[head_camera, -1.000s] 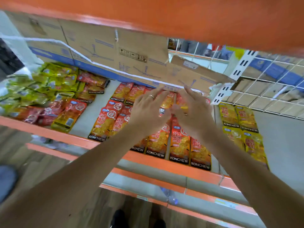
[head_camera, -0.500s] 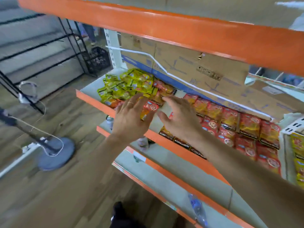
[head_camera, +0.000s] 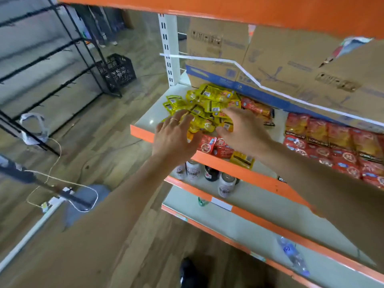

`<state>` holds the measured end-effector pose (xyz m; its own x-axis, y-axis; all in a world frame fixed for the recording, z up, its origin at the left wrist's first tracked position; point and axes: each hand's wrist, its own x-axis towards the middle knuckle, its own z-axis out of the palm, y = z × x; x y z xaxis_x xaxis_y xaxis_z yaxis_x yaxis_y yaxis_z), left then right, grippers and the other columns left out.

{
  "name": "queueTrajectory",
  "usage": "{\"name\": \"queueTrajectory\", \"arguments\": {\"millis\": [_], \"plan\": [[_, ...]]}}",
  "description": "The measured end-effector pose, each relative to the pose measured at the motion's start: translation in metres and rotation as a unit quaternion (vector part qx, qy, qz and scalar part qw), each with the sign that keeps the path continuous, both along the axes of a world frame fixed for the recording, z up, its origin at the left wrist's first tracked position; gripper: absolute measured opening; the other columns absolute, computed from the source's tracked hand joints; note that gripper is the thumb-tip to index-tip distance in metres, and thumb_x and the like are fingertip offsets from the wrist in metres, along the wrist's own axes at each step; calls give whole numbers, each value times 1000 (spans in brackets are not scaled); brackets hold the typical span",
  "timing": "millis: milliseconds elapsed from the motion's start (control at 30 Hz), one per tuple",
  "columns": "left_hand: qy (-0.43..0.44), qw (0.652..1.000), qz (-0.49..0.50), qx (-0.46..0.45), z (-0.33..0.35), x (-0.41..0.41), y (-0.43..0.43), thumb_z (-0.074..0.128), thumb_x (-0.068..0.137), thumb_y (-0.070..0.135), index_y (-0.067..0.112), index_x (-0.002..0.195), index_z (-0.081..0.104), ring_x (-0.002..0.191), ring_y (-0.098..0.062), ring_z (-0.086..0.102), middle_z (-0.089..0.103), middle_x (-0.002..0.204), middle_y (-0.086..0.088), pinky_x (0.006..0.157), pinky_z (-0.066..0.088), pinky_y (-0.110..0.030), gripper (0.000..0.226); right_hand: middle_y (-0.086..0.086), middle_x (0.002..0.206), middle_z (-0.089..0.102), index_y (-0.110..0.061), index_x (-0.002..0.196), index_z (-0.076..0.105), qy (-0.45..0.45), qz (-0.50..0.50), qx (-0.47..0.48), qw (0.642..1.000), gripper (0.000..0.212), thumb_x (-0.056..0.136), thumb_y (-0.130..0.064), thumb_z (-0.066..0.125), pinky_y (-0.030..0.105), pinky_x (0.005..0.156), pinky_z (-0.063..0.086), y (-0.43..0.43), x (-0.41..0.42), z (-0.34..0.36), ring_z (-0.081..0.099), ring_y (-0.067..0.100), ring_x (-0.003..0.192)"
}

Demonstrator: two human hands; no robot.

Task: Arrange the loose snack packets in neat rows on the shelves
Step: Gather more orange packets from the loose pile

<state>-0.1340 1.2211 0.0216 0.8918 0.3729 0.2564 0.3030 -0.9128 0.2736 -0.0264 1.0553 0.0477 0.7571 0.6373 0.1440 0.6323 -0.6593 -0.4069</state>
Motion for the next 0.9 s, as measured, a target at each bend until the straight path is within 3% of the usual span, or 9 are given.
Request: {"name": "queueTrajectory", "arguments": {"millis": [233, 367, 533, 633, 733, 833, 900], "plan": [[61, 998, -26, 21, -29, 36, 27, 39, 84, 54, 25, 141, 51, 132, -29, 48, 47, 150, 0, 107, 31, -41, 65, 10, 140, 56, -15, 141, 50, -29, -25, -55, 998, 57, 92, -41, 61, 52, 103, 43, 22, 44, -9, 50, 34, 128], [66, 996, -40, 54, -43, 60, 34, 53, 94, 45, 23, 141, 51, 131, -32, 48, 48, 148, -3, 106, 33, -44, 52, 10, 139, 56, -20, 142, 49, -20, -24, -70, 997, 57, 91, -43, 59, 51, 102, 44, 25, 68, -15, 50, 34, 128], [91, 990, -71, 79, -53, 89, 34, 60, 90, 35, 21, 142, 50, 134, -32, 46, 46, 151, 0, 108, 33, -45, 54, 15, 135, 56, -18, 141, 46, -11, -8, -111, 994, 54, 92, -36, 59, 50, 102, 42, 33, 98, -36, 49, 36, 125], [87, 991, -74, 76, -59, 97, 30, 62, 88, 33, 20, 139, 54, 132, -31, 49, 47, 150, 1, 108, 34, -44, 52, 19, 131, 56, -14, 147, 38, 5, -8, -136, 991, 61, 91, -25, 59, 39, 91, 42, 36, 110, -41, 49, 38, 121], [66, 993, -72, 66, -62, 101, 29, 65, 84, 33, 19, 131, 60, 126, -33, 53, 55, 142, -2, 104, 39, -44, 49, 21, 127, 52, -5, 138, 40, 14, -21, -167, 986, 55, 90, -20, 61, 36, 82, 37, 34, 118, -45, 48, 36, 119], [54, 993, -74, 70, -62, 102, 29, 66, 80, 31, 16, 121, 64, 118, -37, 55, 62, 129, -7, 98, 45, -46, 44, 19, 131, 50, -6, 137, 38, -4, -20, -171, 985, 58, 87, -21, 64, 45, 94, 43, 35, 122, -52, 46, 36, 122], [52, 993, -82, 73, -62, 101, 29, 64, 81, 32, 15, 120, 65, 114, -39, 54, 62, 125, -9, 90, 50, -49, 43, 19, 136, 45, -8, 136, 40, -24, -16, -161, 987, 58, 86, -23, 65, 49, 103, 40, 35, 125, -56, 42, 37, 128]]}}
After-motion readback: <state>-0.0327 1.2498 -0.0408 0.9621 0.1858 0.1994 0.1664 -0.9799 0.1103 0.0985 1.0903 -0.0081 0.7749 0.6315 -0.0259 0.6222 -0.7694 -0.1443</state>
